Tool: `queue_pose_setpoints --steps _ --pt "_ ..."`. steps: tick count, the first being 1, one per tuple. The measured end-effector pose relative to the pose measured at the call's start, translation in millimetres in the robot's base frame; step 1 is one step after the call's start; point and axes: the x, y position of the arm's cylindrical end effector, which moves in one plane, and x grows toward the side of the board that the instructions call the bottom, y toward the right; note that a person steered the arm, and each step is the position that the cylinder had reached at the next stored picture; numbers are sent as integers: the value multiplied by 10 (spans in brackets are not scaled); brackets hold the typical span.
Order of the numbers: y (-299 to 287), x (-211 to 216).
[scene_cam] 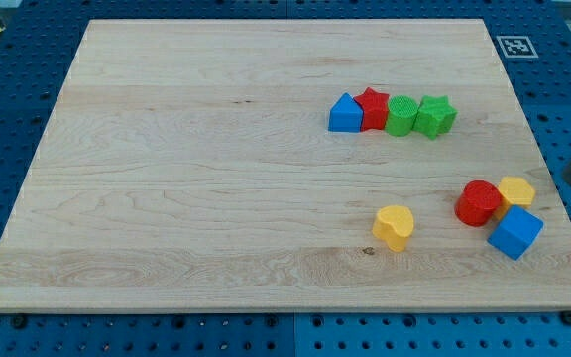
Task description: Slide the hexagon to the right of the green star
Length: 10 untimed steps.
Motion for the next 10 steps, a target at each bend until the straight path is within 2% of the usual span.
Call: queue_pose_setpoints --steps 1,2,3,4,5,6,7,8,9,10 --pt "-106 495" --pt "-390 451" --pt "-716 156" --pt "-803 2" --pt "-800 290" --pt "-1113 177" --pt "-1192 -380" --pt "-1076 -494" --pt "-1069 -331" --pt "-954 -428"
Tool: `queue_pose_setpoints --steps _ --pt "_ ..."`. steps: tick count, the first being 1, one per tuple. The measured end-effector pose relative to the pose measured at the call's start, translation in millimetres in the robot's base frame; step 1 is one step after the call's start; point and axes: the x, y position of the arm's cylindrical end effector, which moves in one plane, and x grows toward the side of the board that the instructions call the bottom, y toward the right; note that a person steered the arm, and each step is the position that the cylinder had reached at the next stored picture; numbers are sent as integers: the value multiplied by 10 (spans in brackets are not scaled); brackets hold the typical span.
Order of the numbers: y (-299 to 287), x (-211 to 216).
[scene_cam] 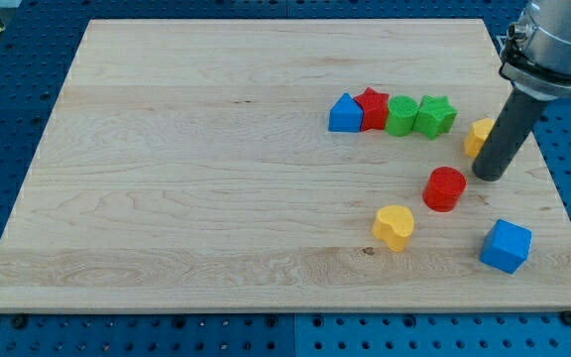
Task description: Slide the hexagon to the right of the green star
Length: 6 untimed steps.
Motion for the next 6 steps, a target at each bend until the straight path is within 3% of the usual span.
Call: queue_pose_setpoints --steps 4,6 --pt "394 -305" --pt "321 -517"
